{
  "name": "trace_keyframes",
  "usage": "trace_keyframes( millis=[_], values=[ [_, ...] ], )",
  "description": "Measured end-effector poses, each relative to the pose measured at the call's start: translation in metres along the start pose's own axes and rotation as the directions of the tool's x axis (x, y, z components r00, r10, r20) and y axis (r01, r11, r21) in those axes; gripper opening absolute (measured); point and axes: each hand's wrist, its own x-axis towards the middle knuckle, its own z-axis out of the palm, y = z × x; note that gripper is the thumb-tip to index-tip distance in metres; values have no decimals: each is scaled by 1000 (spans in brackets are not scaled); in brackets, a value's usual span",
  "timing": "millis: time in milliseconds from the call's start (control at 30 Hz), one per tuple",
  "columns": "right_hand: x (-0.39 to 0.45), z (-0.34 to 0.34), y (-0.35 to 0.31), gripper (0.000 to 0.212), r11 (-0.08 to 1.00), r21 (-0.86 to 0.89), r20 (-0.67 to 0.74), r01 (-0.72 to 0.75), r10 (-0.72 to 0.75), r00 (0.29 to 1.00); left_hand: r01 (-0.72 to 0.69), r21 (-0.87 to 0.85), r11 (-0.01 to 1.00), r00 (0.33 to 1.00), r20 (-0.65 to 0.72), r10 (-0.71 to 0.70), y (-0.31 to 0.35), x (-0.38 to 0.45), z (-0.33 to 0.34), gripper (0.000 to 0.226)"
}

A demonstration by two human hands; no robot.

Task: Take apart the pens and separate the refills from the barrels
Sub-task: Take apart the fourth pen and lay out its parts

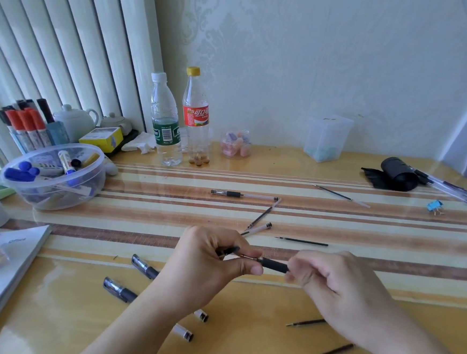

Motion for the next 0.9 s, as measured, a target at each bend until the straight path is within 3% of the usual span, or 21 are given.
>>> trace_keyframes(
  millis=[167,333,467,567,633,733,800,900],
  values=[
    [2,1,-1,24,998,-60,-42,34,-36,998,-4,-17,1000,1000,-5,4,-1,-1,1,7],
    [1,6,5,20,996,-84,-10,32,-33,999,-25,71,997,999,23,23,-6,-6,7,9],
    [2,7,2,29,1000,13,43,14,-15,999,-113,127,986,993,-18,116,-2,-5,6,11],
    [5,9,-1,29,999,-38,-76,26,-29,997,-105,131,986,988,-97,118,1,0,-1,14],
    [6,9,-1,30,993,-116,-164,25,-43,986,-87,139,986,987,-121,105,-2,1,-5,32],
    [5,7,5,28,998,-61,-268,-5,-11,963,41,14,999,989,-143,-39,-5,1,-5,49],
    [4,7,8,24,998,-58,-288,16,-32,957,132,-58,990,984,-111,-138,-6,2,-6,38],
    [5,7,6,19,995,-78,-272,66,-86,958,89,-96,991,994,-57,-95,-7,2,-7,25]
  ],
)
